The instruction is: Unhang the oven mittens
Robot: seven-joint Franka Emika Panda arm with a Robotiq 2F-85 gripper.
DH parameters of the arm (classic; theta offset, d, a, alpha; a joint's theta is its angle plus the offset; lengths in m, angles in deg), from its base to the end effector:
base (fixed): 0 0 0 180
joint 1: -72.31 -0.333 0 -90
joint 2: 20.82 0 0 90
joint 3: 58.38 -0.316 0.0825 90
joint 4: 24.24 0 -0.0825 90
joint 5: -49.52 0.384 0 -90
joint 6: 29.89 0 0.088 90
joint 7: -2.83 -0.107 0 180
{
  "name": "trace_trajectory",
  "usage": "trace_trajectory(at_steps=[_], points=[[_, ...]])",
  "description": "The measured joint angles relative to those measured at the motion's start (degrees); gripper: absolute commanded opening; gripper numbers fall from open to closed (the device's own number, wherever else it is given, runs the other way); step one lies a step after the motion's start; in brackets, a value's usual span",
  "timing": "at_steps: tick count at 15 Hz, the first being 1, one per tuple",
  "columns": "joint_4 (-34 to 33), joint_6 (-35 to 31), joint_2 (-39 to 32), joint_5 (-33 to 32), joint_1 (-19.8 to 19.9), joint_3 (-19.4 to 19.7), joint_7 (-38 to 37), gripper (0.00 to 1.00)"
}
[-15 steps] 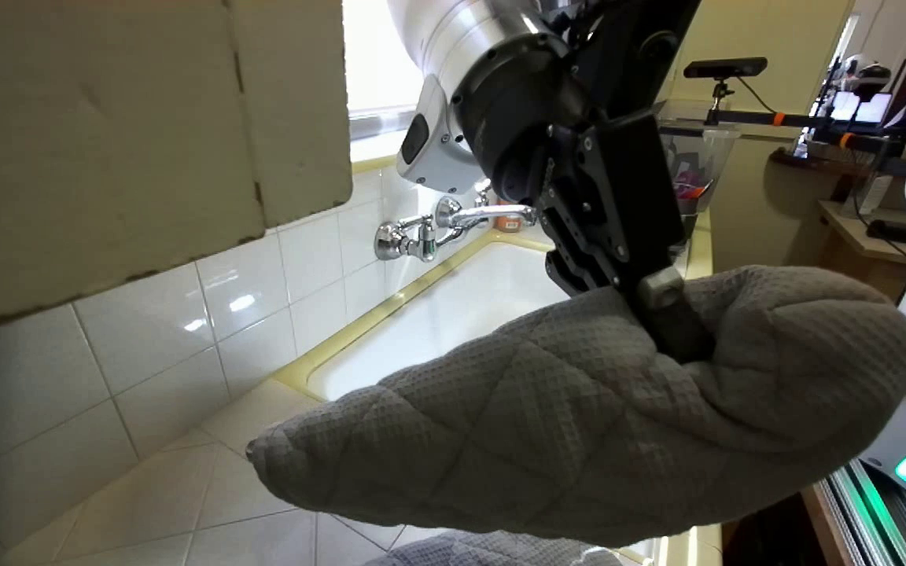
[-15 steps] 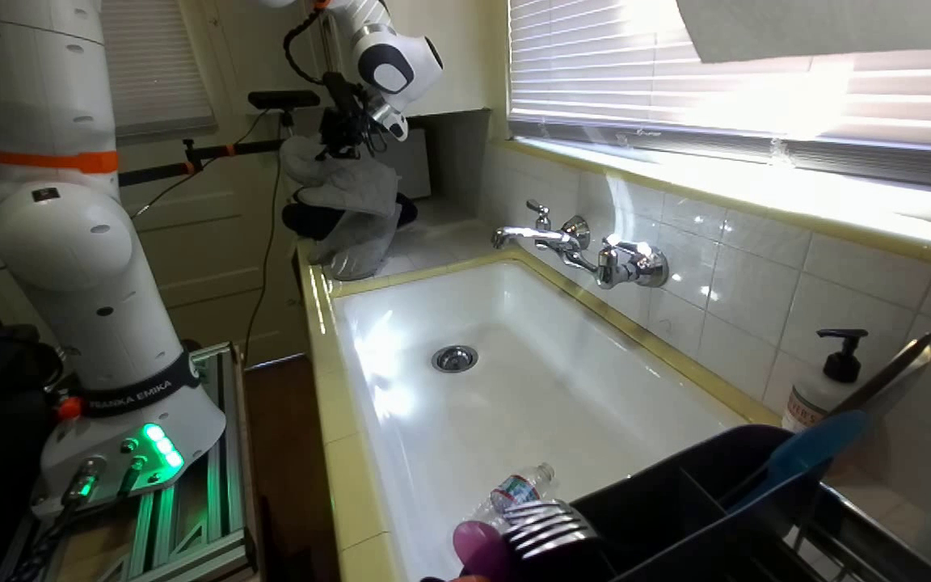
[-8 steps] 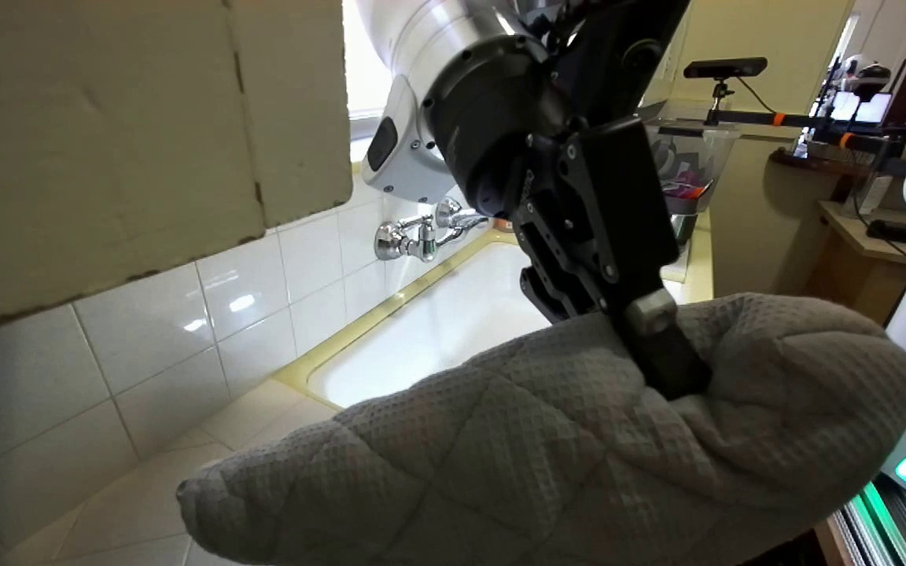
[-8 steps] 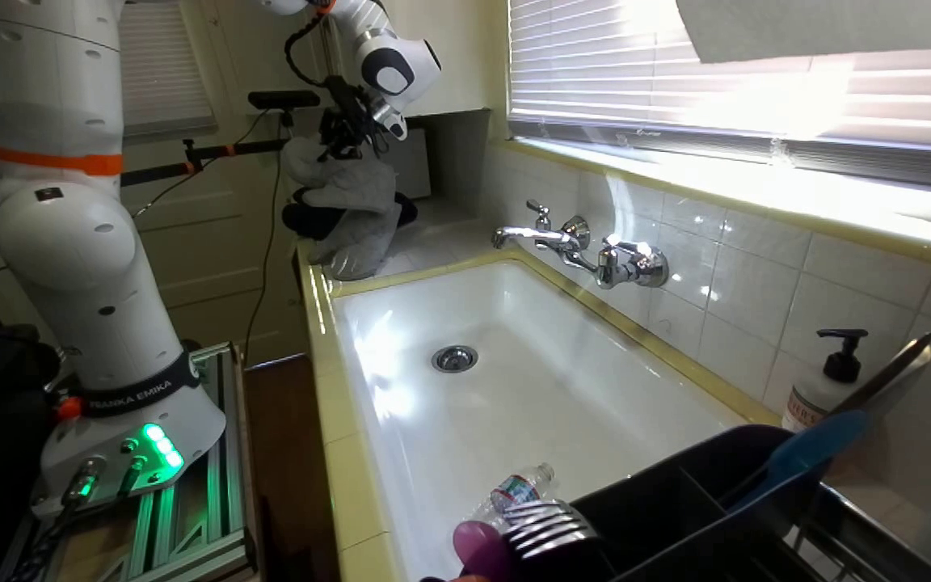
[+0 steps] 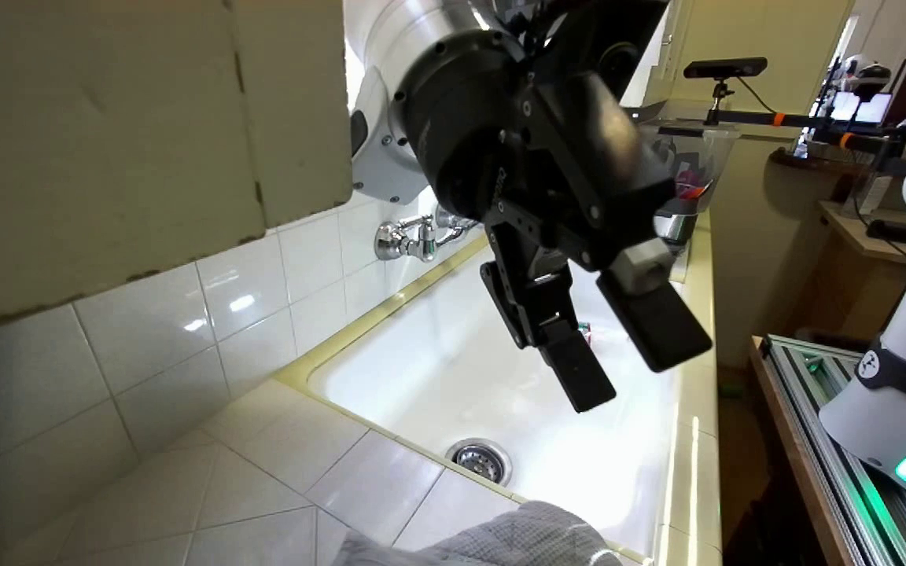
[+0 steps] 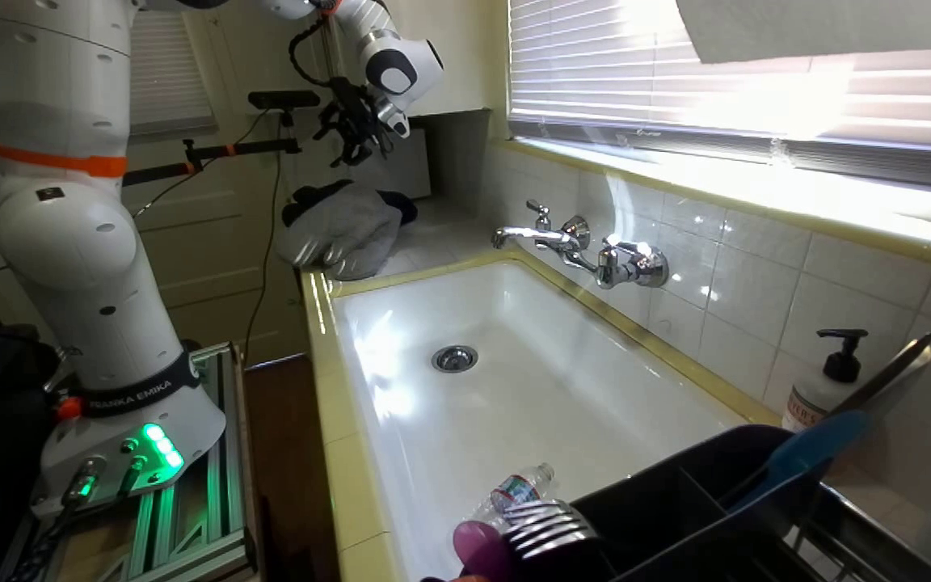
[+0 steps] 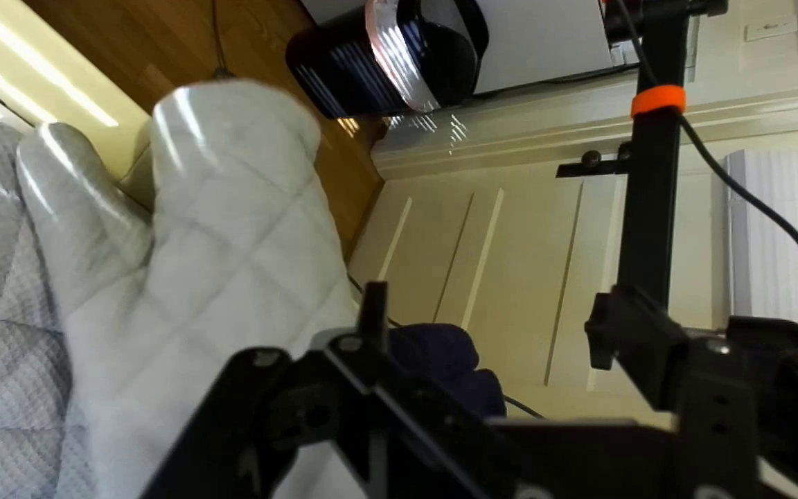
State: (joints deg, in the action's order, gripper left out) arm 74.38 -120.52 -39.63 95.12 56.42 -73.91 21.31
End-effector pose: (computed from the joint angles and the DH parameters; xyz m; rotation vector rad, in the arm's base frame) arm 0.4835 0.3671 0.4080 -2.1236 -0.7390 0.6483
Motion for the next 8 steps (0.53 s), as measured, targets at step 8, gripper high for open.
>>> trace_trajectory(at_steps=[8], points=[[-2.03, 0.0, -1.48, 0.0, 0.07, -0.01, 0.39, 1.0]])
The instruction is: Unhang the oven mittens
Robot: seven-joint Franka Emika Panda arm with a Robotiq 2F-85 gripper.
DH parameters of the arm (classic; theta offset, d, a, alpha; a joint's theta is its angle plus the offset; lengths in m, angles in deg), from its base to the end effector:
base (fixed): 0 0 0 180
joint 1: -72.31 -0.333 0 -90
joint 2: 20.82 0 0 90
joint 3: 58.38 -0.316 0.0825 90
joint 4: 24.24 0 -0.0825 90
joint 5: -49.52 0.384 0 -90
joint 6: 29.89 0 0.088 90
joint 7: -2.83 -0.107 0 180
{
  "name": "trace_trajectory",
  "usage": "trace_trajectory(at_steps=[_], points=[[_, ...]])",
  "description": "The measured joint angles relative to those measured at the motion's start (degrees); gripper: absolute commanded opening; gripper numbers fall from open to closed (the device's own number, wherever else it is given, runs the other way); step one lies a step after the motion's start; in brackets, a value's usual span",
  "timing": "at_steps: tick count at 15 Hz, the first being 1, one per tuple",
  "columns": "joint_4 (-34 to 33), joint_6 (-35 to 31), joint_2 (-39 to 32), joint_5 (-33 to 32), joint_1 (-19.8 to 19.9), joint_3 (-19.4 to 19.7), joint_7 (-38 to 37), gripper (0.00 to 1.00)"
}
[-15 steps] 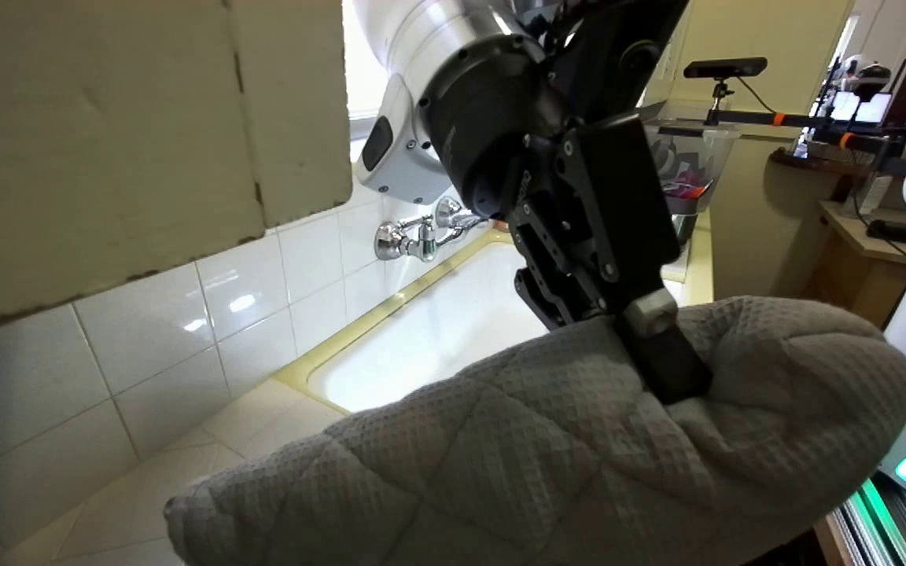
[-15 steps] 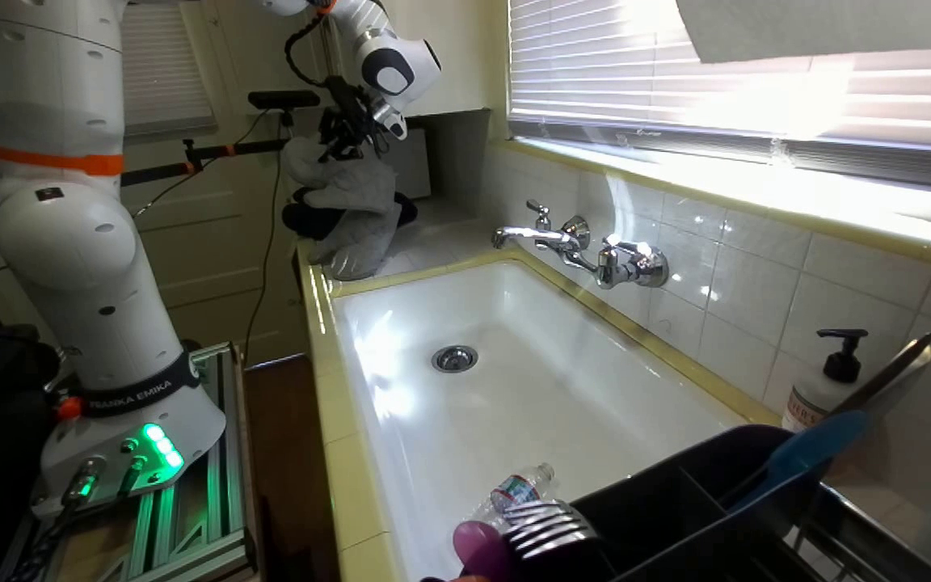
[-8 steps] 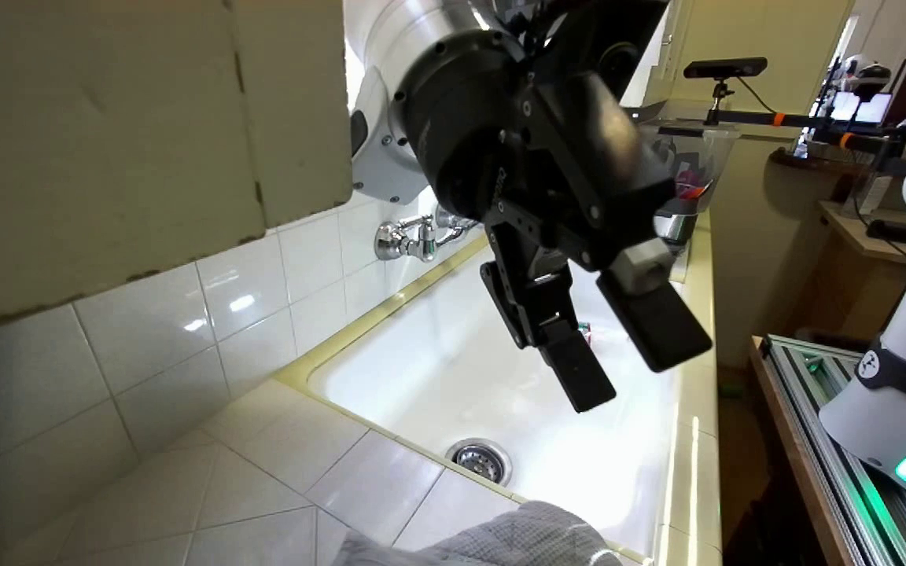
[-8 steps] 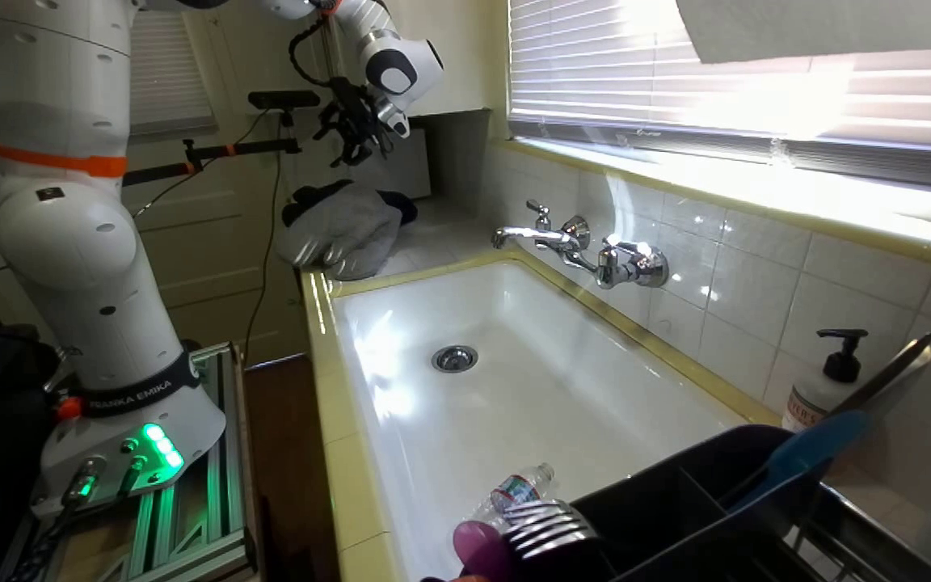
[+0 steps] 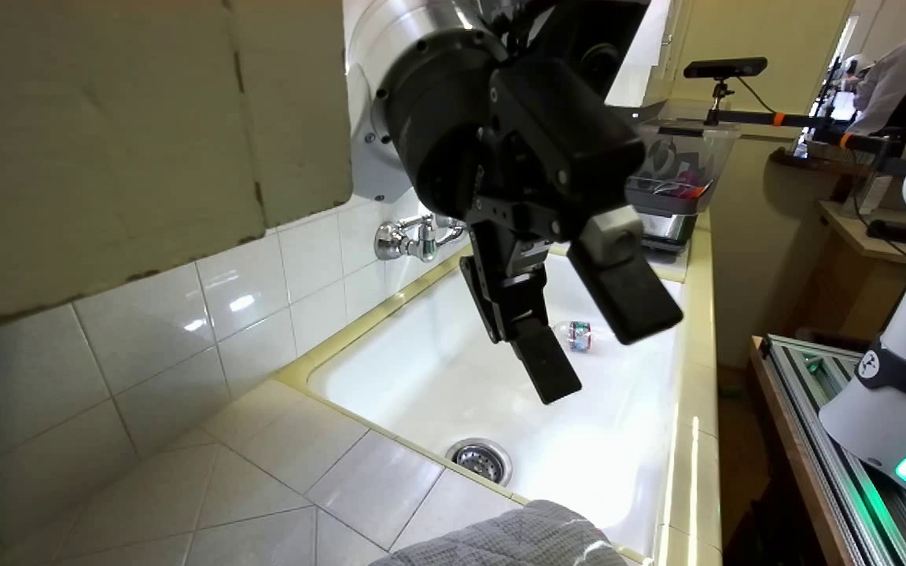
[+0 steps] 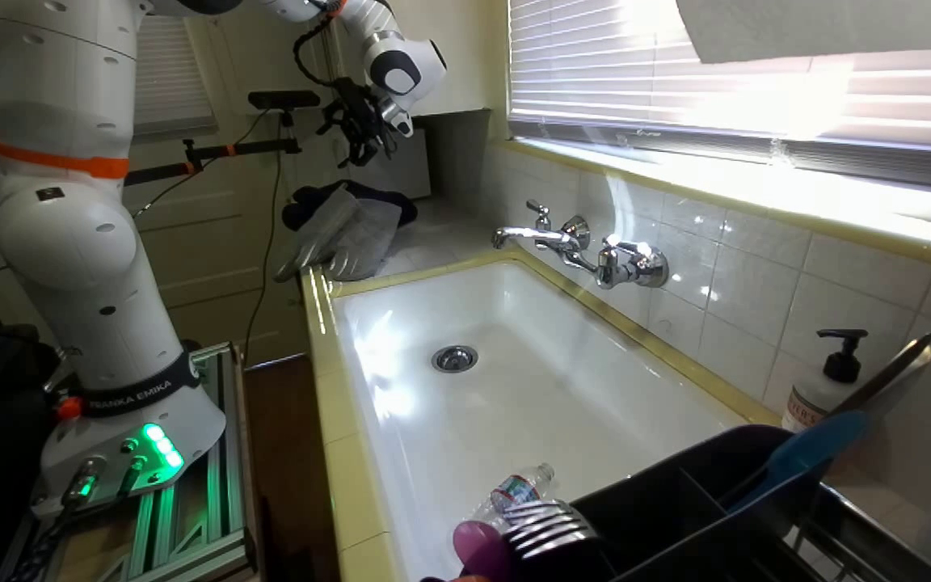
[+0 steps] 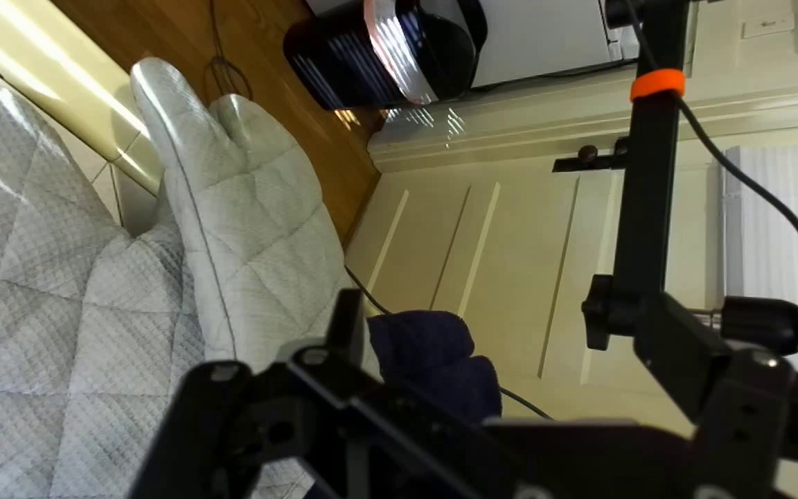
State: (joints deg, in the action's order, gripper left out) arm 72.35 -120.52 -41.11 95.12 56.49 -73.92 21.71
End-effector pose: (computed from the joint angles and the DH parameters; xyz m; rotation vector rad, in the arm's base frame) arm 0.4927 0.3696 0.4083 -2.1138 -0.7464 0.6313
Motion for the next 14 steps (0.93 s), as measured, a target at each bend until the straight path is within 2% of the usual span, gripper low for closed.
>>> trace_trajectory(at_steps=[9, 14], points=[[-1.55, 3.31, 0.01, -0.63, 0.96, 0.46, -0.08, 1.0], [-2.05, 7.26, 3.46, -3.41, 2.56, 1.45, -0.08, 1.0]])
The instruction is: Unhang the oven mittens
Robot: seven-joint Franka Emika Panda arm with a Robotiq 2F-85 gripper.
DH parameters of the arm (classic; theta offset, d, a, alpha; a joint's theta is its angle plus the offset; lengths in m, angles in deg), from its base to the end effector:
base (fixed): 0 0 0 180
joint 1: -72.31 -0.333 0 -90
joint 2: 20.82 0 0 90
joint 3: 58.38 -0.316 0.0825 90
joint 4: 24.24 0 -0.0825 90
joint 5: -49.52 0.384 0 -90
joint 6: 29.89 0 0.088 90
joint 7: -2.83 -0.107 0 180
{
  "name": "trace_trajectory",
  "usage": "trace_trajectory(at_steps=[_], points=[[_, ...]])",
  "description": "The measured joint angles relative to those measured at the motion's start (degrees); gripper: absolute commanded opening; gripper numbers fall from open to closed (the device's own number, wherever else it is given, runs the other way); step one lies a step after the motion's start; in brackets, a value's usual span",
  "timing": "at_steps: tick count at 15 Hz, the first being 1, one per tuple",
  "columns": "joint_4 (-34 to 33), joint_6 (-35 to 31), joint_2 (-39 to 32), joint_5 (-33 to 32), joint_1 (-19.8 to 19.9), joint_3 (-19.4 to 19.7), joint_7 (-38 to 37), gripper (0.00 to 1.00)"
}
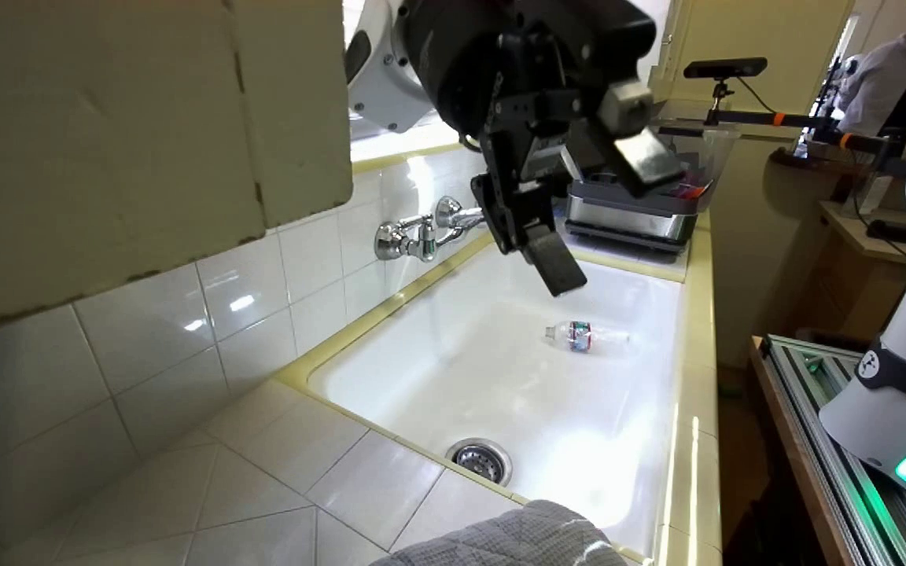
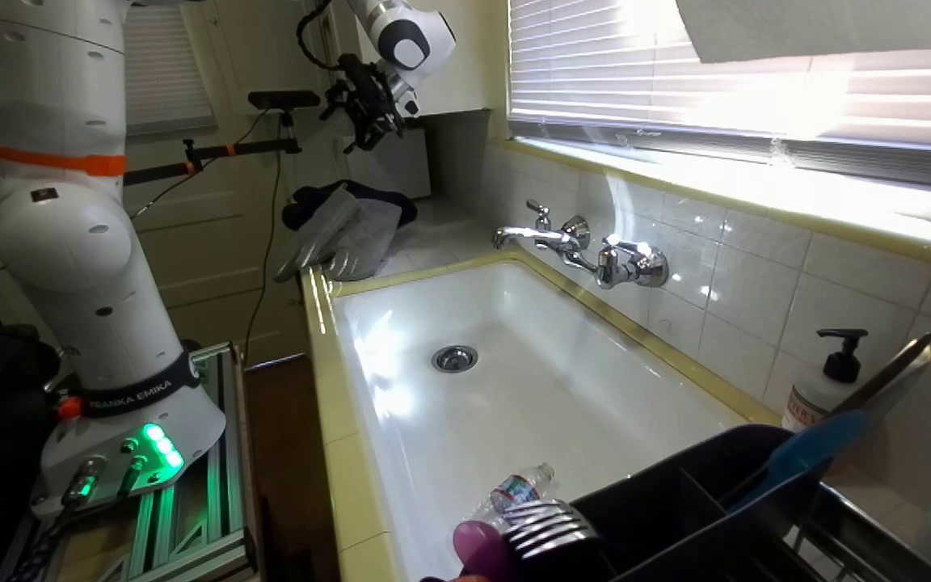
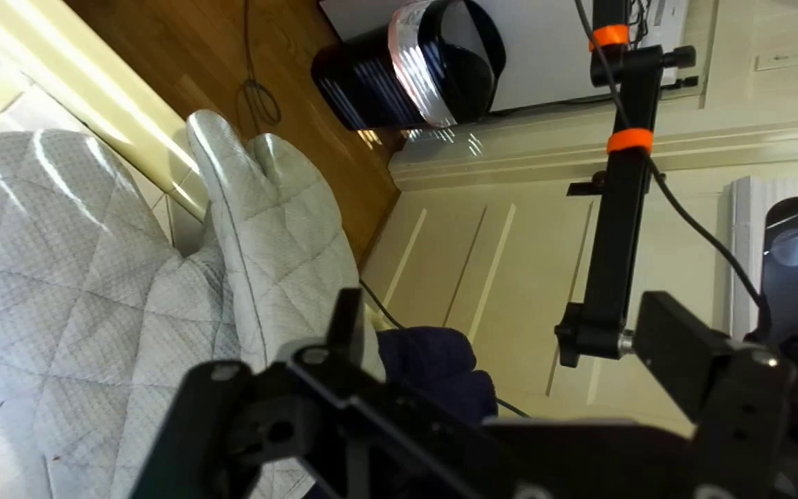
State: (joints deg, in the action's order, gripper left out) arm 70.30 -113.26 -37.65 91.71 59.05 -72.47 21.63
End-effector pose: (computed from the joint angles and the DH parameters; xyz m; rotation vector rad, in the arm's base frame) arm 0.5003 0.3308 0.4510 -2.1466 -0.7993 0.6403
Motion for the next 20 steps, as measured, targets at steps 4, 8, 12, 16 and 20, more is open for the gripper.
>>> trace_trajectory(at_steps=[4, 8, 12, 16, 20], points=[[0.14, 0.55, 5.57, -2.11, 1.29, 1.33, -0.51, 1.0], [0.53, 0.31, 12.51, -5.48, 2.13, 2.72, -3.46, 1.0], [1.94, -2.28, 19.28, -10.41, 2.48, 3.27, -9.13, 1.0], [4.51, -7.43, 24.77, -15.58, 2.9, 3.49, -15.08, 1.0], [8.09, -13.49, 28.64, -20.03, 3.28, 3.48, -21.07, 1.0]])
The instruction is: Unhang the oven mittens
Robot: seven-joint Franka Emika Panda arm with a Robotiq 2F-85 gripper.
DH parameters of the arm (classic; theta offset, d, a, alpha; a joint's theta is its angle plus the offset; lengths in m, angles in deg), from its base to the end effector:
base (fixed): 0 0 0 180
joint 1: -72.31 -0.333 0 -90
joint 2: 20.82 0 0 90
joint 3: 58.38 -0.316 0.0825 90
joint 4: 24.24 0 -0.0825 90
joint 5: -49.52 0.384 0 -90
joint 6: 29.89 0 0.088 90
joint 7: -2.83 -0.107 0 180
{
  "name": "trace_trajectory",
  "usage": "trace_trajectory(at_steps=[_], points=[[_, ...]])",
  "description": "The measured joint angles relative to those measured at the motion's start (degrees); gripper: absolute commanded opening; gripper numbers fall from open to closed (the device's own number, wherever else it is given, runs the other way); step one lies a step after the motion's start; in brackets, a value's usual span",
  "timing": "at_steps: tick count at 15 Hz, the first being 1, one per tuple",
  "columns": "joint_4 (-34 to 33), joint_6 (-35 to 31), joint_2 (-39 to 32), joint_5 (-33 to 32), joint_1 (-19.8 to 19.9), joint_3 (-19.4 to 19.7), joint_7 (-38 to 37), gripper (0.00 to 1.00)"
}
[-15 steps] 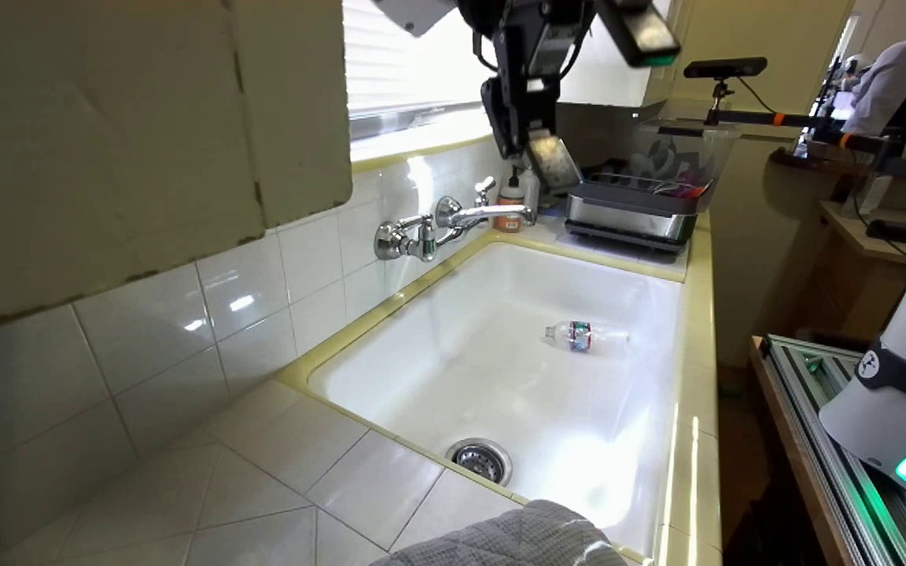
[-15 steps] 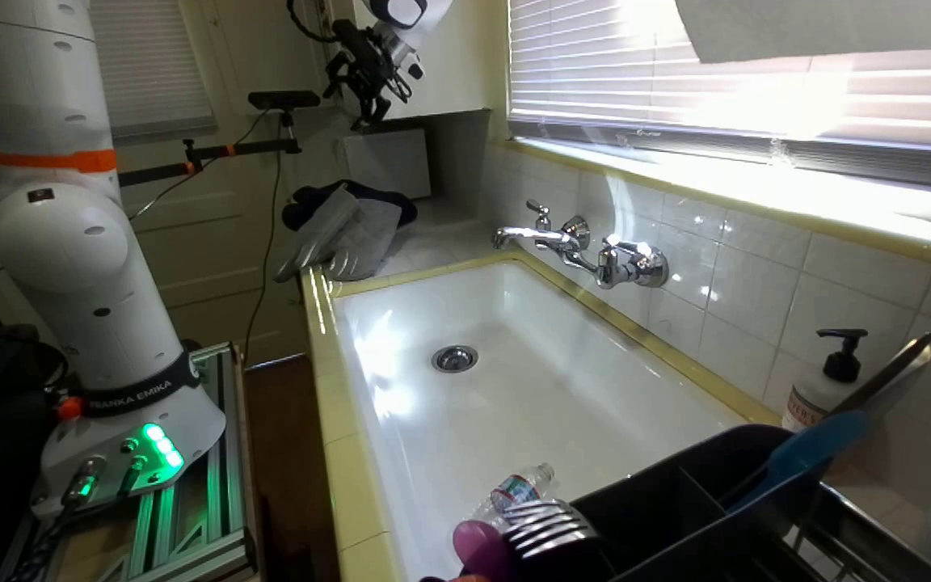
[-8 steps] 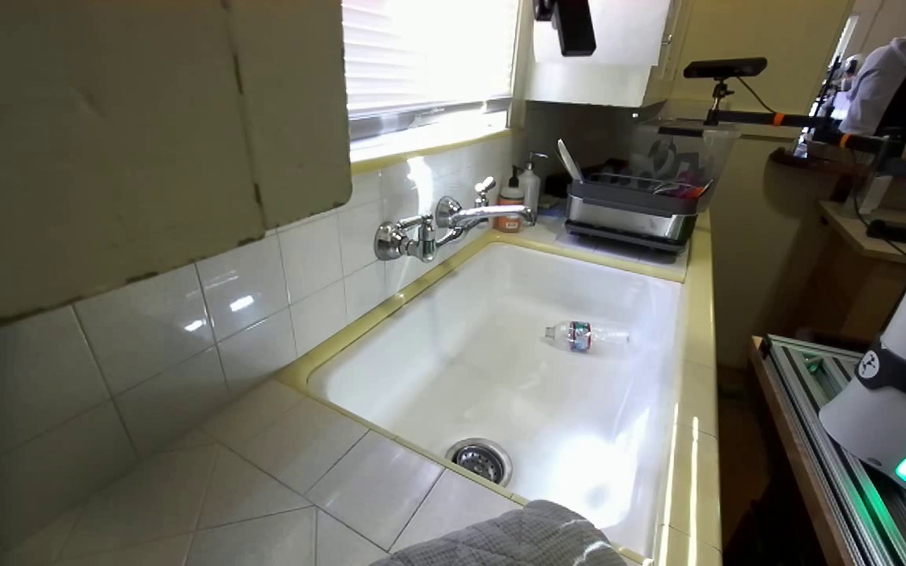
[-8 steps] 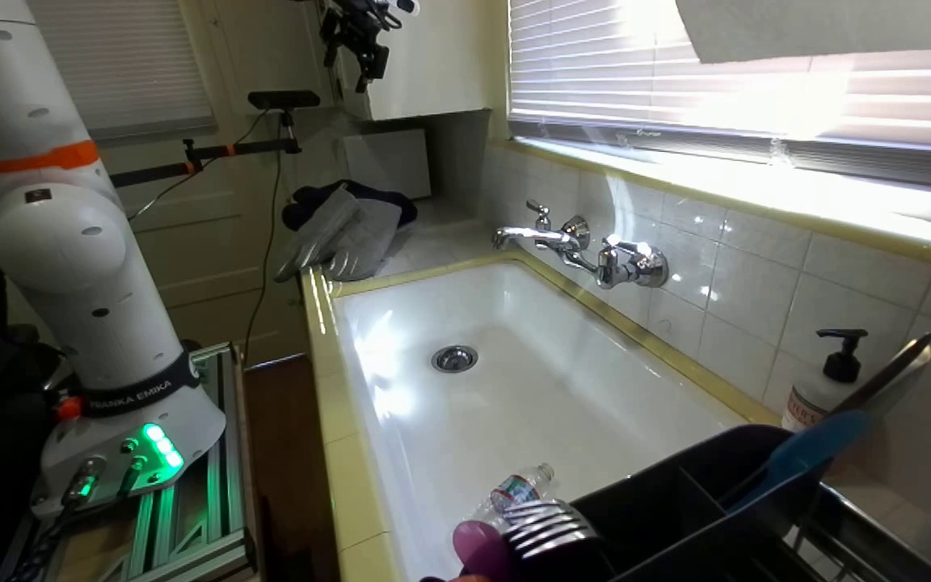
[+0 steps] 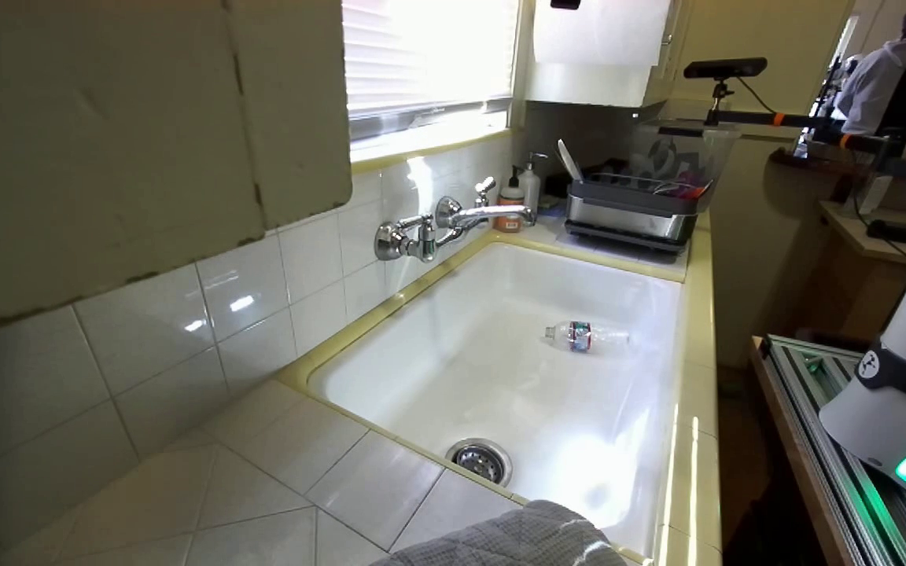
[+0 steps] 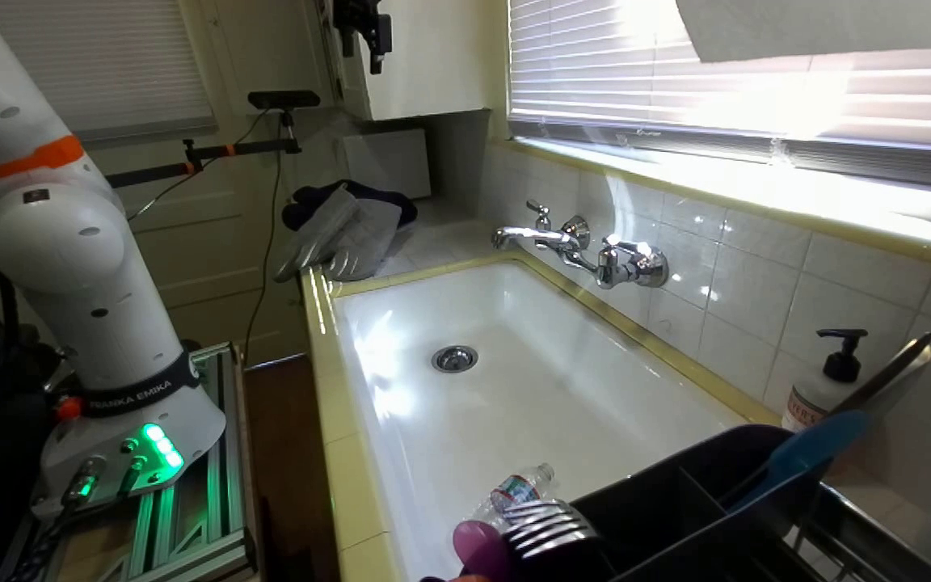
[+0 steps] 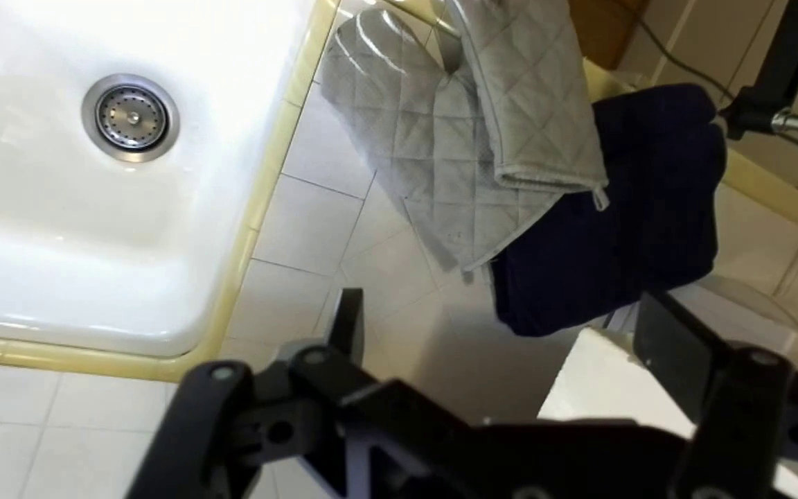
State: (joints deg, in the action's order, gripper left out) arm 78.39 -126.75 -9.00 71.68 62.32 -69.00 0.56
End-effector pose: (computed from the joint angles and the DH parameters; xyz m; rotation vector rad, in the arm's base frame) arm 0.4530 0.2194 0.6429 -2.7504 -0.4036 -0.0433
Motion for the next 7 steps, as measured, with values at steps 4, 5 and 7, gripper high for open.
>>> trace_trajectory(at_steps=[4, 5, 7], points=[[2.15, -2.45, 2.04, -1.17, 0.45, 0.04, -2.56, 1.0], [2.1, -2.45, 1.96, -1.17, 0.43, 0.03, -2.56, 1.0], [2.05, -2.44, 1.74, -1.17, 0.41, 0.02, -2.55, 1.0]])
